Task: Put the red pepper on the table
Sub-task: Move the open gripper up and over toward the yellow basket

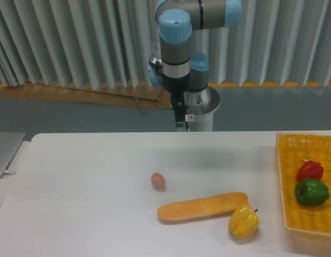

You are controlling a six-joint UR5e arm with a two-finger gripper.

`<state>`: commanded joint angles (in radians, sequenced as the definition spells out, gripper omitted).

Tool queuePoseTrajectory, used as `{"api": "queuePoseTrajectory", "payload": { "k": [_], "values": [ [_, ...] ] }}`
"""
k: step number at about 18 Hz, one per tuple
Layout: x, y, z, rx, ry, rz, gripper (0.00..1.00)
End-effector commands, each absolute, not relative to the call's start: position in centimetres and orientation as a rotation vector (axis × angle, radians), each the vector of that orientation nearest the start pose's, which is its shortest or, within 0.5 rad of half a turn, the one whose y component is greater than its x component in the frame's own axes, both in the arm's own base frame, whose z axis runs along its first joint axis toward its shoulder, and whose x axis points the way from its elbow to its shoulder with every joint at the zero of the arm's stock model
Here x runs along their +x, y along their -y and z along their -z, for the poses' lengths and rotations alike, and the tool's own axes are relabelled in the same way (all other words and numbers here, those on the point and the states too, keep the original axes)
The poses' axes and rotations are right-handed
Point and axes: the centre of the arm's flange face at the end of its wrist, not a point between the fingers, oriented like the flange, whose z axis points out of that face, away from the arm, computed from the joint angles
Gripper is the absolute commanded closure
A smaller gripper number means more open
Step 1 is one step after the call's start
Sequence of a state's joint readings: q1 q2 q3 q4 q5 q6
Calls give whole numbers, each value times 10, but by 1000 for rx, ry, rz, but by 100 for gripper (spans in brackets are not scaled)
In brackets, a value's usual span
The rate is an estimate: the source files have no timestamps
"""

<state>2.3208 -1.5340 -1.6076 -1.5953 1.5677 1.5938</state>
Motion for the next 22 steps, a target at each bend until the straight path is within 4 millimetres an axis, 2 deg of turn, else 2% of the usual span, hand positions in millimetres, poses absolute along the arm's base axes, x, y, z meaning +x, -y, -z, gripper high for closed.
{"api": "queuePoseTrajectory", "payload": {
  "k": [8,15,22],
  "values": [
    [-273,-410,-486,-2946,-1090,36,0],
    [-302,-393,-482,-2985,-978,51,0],
    [-306,-391,-482,-2990,-962,51,0]
  ]
}}
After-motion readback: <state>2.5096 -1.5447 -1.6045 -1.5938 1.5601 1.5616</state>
